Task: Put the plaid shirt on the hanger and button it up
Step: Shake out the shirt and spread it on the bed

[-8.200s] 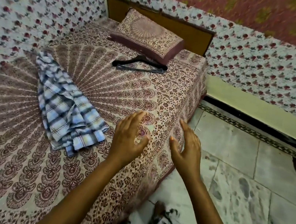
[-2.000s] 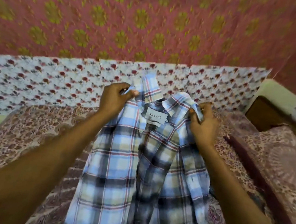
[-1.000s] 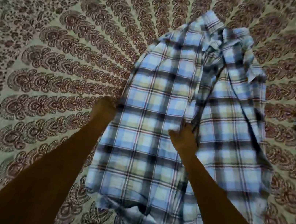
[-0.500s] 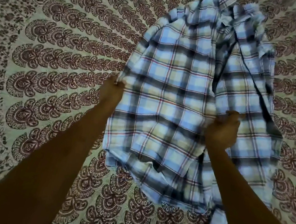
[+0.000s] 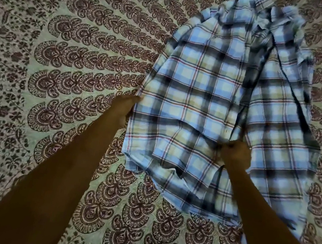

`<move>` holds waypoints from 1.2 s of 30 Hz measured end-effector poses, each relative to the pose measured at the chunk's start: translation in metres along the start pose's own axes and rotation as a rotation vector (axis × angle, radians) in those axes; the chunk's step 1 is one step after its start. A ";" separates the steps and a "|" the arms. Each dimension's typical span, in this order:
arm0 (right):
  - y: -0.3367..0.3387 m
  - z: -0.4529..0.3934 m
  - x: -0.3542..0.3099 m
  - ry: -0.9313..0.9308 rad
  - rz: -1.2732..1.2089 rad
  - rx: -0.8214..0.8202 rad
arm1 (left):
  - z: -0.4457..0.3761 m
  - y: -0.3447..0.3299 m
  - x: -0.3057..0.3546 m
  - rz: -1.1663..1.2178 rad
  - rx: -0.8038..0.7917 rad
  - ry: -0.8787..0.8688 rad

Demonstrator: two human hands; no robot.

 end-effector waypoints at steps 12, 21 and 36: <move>-0.037 0.027 0.003 0.047 -0.150 -0.204 | -0.004 0.016 -0.017 -0.067 -0.061 0.196; 0.007 0.018 0.045 -0.264 0.042 0.443 | -0.010 0.032 -0.009 -0.176 0.171 -0.259; -0.069 0.130 -0.106 0.565 -0.441 -0.321 | 0.041 0.114 -0.040 -0.131 -0.199 -0.111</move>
Point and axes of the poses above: each hand's wrist, its own z-axis away from the middle knuckle, its own y-axis out of the back of the hand, x = y × z, the point moved 1 cm from there along -z, towards the middle knuckle, and after that the axes turned 14 degrees about z, right-handed, at the moved point
